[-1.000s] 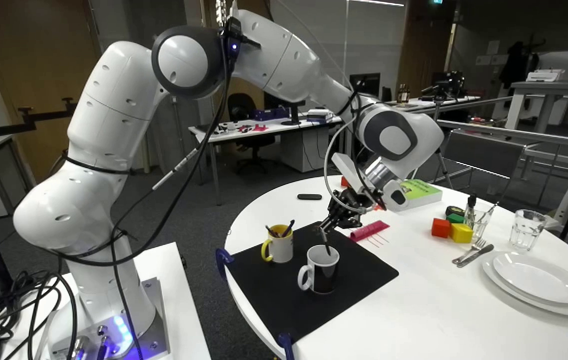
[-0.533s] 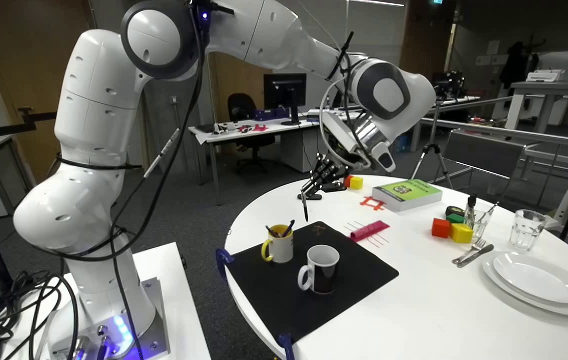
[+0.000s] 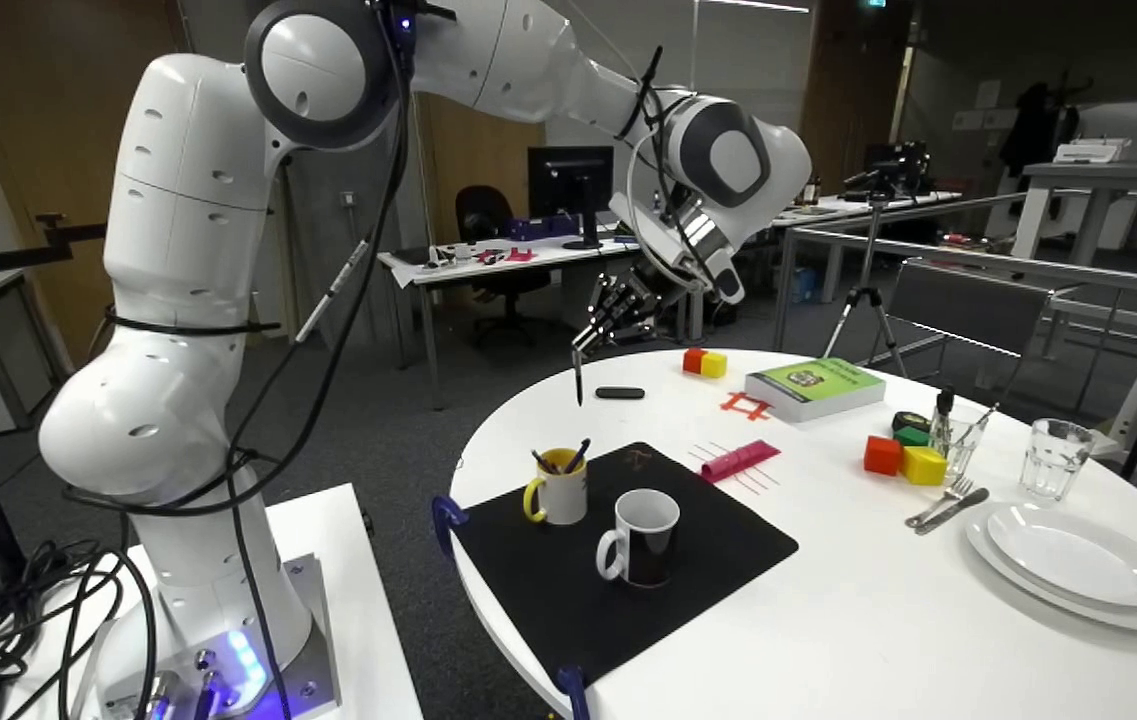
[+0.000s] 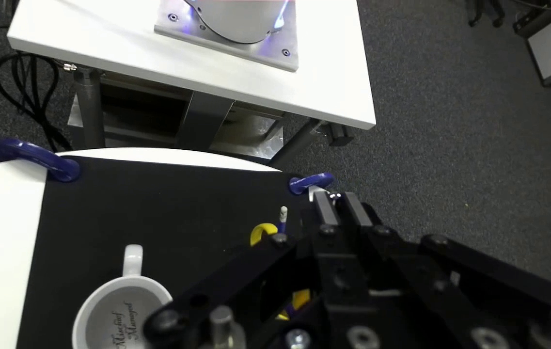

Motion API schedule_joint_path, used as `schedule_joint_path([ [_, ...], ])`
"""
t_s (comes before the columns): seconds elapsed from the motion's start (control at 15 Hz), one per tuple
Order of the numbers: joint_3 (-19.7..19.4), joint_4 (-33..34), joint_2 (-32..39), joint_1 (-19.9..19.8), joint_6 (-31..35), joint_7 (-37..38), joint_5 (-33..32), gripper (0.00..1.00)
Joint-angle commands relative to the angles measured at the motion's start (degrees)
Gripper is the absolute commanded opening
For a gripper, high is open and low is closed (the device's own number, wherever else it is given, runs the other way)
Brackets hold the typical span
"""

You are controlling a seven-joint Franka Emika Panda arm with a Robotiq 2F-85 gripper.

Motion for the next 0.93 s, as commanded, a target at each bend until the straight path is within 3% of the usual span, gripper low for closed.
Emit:
schedule_joint_path([
  [0.0, 1.5, 2.2, 2.7, 2.5, -2.5, 0.6, -0.5, 0.02],
  [0.2, 1.7, 0.2, 2.5, 3.1, -0.2, 0.1, -0.2, 0.02],
  [0.27, 2.0, 0.2, 3.1, 3.6, 0.0, 0.1, -0.2, 0.09],
  [0.6, 1.7, 0.2, 3.5, 3.2, 0.0, 0.1, -0.2, 0.09],
  [0.67, 1.7, 0.2, 3.5, 3.2, 0.0, 0.1, -0.2, 0.02],
  [0.87, 1.7, -0.6, 4.0, 3.4, 1.1, 0.4, -0.3, 0.02],
])
